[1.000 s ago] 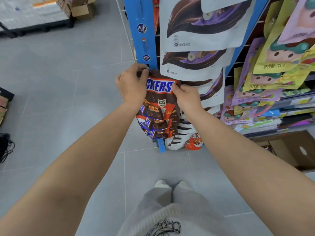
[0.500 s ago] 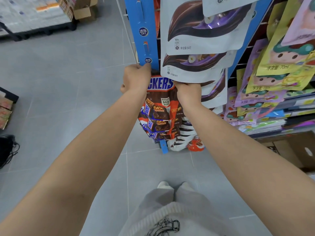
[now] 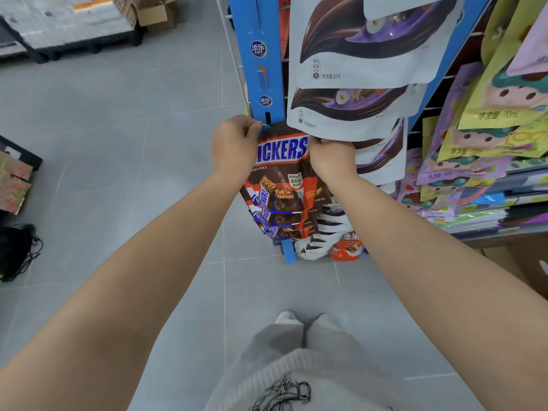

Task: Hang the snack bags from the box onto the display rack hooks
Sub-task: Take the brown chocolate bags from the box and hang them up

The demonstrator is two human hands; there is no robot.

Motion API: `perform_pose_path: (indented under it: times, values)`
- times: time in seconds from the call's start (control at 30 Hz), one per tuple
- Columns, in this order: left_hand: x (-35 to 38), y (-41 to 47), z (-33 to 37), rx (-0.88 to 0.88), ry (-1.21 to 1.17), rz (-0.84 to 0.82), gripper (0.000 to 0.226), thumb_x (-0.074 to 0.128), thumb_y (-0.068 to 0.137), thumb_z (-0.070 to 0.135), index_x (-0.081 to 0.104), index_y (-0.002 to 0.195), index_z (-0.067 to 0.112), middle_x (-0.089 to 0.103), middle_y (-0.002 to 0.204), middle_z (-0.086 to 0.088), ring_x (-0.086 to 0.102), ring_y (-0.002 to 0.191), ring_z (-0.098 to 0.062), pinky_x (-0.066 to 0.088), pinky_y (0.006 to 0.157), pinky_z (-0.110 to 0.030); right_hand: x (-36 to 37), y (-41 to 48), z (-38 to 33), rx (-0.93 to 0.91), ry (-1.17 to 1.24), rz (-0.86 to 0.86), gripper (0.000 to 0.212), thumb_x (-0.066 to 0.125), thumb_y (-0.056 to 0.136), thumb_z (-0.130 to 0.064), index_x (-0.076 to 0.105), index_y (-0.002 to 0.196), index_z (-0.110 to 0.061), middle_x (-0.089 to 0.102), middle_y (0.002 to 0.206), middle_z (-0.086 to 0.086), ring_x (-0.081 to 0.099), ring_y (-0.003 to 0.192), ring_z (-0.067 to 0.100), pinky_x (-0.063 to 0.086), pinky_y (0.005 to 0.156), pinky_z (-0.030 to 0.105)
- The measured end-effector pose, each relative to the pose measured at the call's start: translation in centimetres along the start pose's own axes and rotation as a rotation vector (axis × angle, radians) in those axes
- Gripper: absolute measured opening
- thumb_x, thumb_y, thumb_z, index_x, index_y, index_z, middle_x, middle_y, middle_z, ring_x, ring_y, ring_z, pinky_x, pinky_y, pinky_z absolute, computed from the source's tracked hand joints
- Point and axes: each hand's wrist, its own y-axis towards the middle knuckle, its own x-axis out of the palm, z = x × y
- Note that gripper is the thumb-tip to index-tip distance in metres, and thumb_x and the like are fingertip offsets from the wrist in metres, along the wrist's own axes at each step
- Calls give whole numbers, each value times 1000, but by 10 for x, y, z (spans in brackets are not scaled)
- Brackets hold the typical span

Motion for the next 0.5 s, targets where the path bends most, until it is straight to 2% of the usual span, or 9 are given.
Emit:
perform_pose_path:
  times: [0.13,0.23,0.3,0.37,0.43,0.5]
  values:
    - [0,3,-16,120,244,34,30,47,96,35,61,107,12,68,105,-5,62,96,-18,44,74,-28,-7,-1,-3,-15,-428,-108,33,41,98,-32,56,116,-9,63,114,10,59,107,26,47,86,32]
    - [0,5,-23,158,267,104,24,51,95,30,63,108,13,61,114,-4,54,106,-17,39,79,-25,-11,1,-3,29,-670,-175,35,36,98,-39,58,103,-13,67,103,8,65,97,26,52,89,38]
    - [-1,-1,-26,215,223,200,19,56,91,25,61,104,12,58,111,-5,51,104,-16,41,80,-27,-13,4,0,110,-639,-223,42,34,97,-43,60,95,-10,70,92,7,68,86,25,54,86,39]
    - [-1,-7,-24,270,135,214,14,57,90,21,57,98,10,59,96,-4,52,89,-13,42,73,-28,-14,2,5,155,-534,-240,50,30,96,-49,62,89,-10,71,79,6,69,75,22,55,83,39]
    - [5,-12,-19,324,75,79,11,56,90,20,57,95,10,58,77,-2,54,76,-12,44,67,-28,-16,-3,11,134,-484,-224,48,31,94,-50,61,89,-13,71,83,5,68,79,22,54,84,40]
    - [17,-19,-10,464,78,-87,10,57,89,19,59,92,10,57,67,3,55,68,-13,47,63,-28,-20,-10,21,125,-426,-235,44,37,93,-48,62,90,-12,70,87,6,67,82,23,54,83,41]
